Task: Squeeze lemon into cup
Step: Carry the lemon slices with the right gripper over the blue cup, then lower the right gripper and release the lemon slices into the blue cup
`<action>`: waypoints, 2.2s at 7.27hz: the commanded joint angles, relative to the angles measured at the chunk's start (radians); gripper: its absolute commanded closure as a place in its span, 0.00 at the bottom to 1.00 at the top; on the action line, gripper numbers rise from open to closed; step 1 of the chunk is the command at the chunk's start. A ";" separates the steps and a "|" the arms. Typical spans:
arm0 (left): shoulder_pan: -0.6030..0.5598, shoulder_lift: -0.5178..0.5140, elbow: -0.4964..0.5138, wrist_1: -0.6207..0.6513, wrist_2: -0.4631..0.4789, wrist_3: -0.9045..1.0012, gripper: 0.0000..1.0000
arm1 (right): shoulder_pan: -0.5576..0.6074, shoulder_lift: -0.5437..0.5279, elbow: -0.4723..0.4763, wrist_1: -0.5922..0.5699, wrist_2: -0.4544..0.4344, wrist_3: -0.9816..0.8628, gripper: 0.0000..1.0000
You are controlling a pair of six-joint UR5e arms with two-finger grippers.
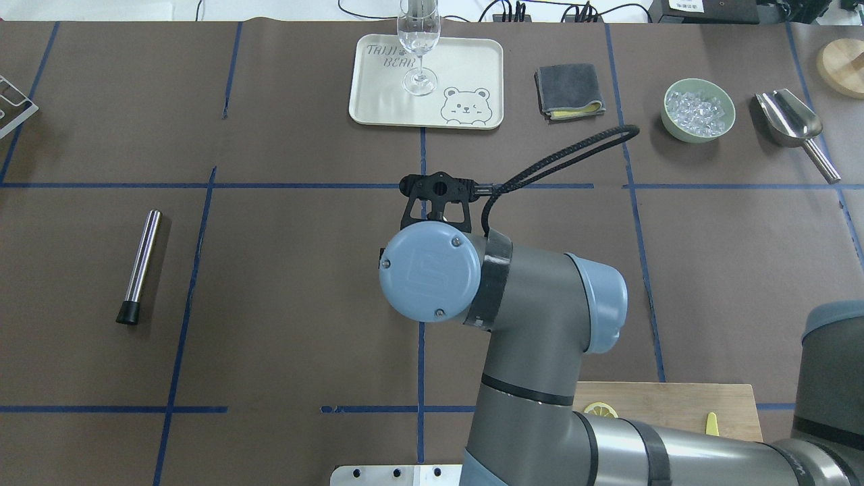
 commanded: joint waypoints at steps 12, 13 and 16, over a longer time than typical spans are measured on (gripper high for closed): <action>0.000 -0.001 0.005 0.000 0.000 0.000 0.00 | 0.006 0.019 -0.169 0.124 0.024 -0.022 0.58; 0.000 -0.001 0.005 0.000 -0.002 0.000 0.00 | 0.006 0.019 -0.170 0.124 0.023 -0.025 0.47; 0.000 -0.001 0.005 0.000 -0.002 0.000 0.00 | 0.006 0.008 -0.172 0.124 0.023 -0.037 0.13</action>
